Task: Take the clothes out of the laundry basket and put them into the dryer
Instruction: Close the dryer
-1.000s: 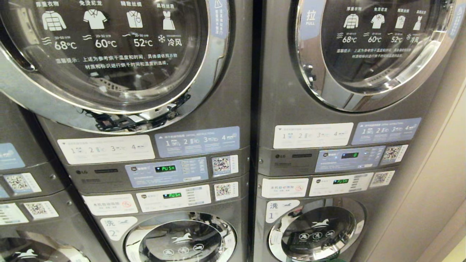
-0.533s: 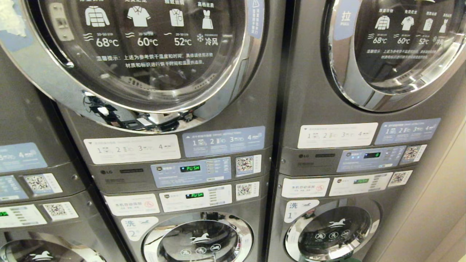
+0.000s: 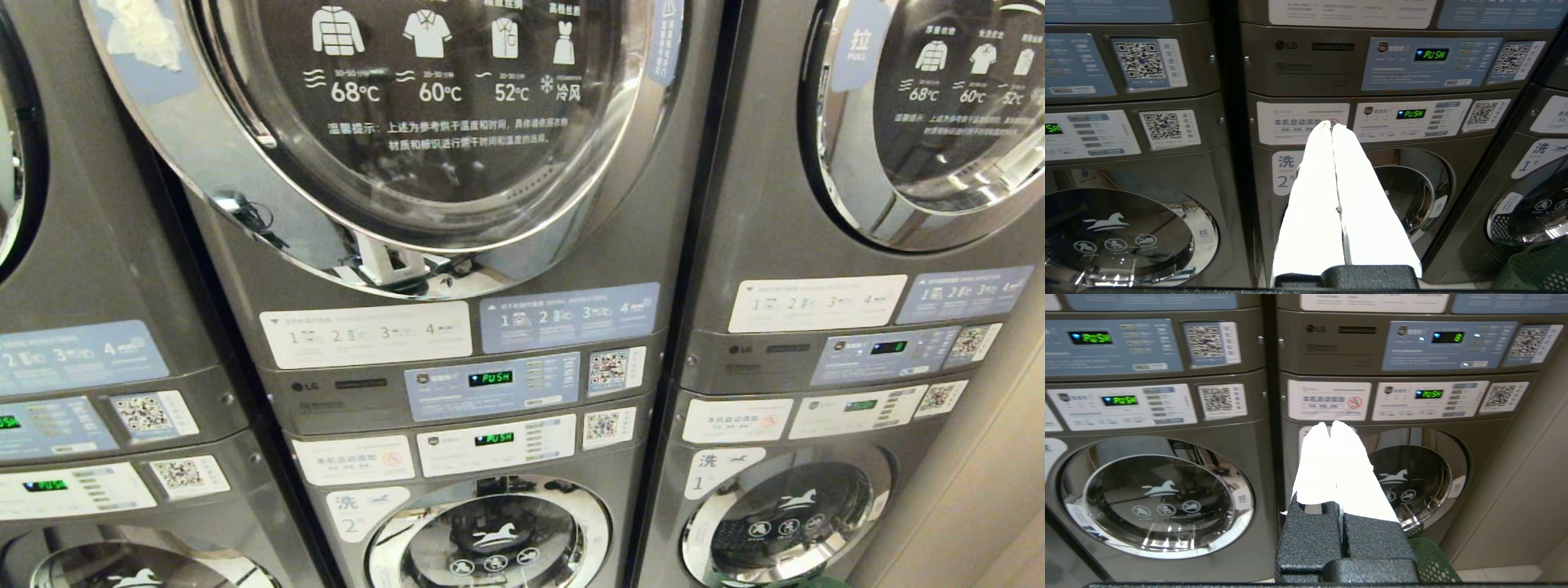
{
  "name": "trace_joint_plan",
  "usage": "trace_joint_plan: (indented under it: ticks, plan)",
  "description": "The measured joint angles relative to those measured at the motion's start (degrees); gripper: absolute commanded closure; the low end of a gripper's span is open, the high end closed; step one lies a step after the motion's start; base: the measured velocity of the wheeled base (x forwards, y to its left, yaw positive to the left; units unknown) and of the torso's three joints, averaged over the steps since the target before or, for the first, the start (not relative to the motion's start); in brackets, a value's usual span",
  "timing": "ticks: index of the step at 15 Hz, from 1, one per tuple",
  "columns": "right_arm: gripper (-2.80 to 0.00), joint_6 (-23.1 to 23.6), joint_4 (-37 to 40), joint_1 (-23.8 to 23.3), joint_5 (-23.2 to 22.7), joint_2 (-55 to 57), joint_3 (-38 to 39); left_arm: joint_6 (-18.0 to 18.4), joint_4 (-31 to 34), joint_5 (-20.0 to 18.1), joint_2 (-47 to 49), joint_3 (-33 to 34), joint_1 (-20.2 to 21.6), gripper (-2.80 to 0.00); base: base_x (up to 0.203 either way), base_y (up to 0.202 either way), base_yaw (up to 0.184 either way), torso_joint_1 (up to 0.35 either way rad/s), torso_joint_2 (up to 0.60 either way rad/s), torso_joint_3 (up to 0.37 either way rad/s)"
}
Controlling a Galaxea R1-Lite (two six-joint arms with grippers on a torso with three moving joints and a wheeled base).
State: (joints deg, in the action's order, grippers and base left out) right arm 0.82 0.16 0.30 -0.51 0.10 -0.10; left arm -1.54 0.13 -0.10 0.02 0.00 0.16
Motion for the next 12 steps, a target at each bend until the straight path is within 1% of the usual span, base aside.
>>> trace_joint_plan:
  ticks: [1, 3, 5, 7, 8, 10, 12]
  plan:
    - [0.0, -0.1, 0.0, 0.0, 0.0, 0.0, 0.0, 0.0, 0.0, 0.0, 0.0, 0.0, -0.1, 0.0, 0.0, 0.085, -0.002, 0.0, 0.0, 0.002]
    - [0.0, -0.5, 0.0, 0.0, 0.2, 0.0, 0.0, 0.8, 0.1, -0.1, 0.0, 0.0, 0.0, 0.0, 0.0, 0.0, 0.0, 0.0, 0.0, 0.0]
    - [0.0, -1.0, 0.0, 0.0, 0.6, 0.0, 0.1, 3.4, 0.1, -1.8, 0.1, -1.1, 0.0, 0.0, 0.0, 0.0, 0.0, 0.0, 0.0, 0.0]
    - [0.0, -1.0, -0.1, 0.0, 0.6, 0.0, 0.1, 4.3, 0.0, -7.3, 1.9, -8.1, 0.0, 0.0, 0.0, 0.0, 0.0, 0.0, 0.0, 0.0]
    - [0.0, -1.0, -0.1, 0.0, 0.6, 0.0, 0.1, 4.5, -0.1, -10.8, 4.6, -12.9, 0.0, 0.0, 0.0, 0.0, 0.0, 0.0, 0.0, 0.0]
    - [0.0, -1.1, -0.1, 0.0, 0.6, 0.0, 0.1, 4.7, -0.9, -16.7, 13.9, -23.3, -0.1, 0.0, 0.0, 0.0, 0.0, 0.0, 0.0, 0.0]
    - [0.0, -1.1, 0.0, 0.0, 0.6, 0.0, 0.1, 4.9, -3.1, -22.1, 27.2, -34.9, -0.9, 0.0, 0.0, 0.0, 0.0, 0.0, 0.0, 0.0]
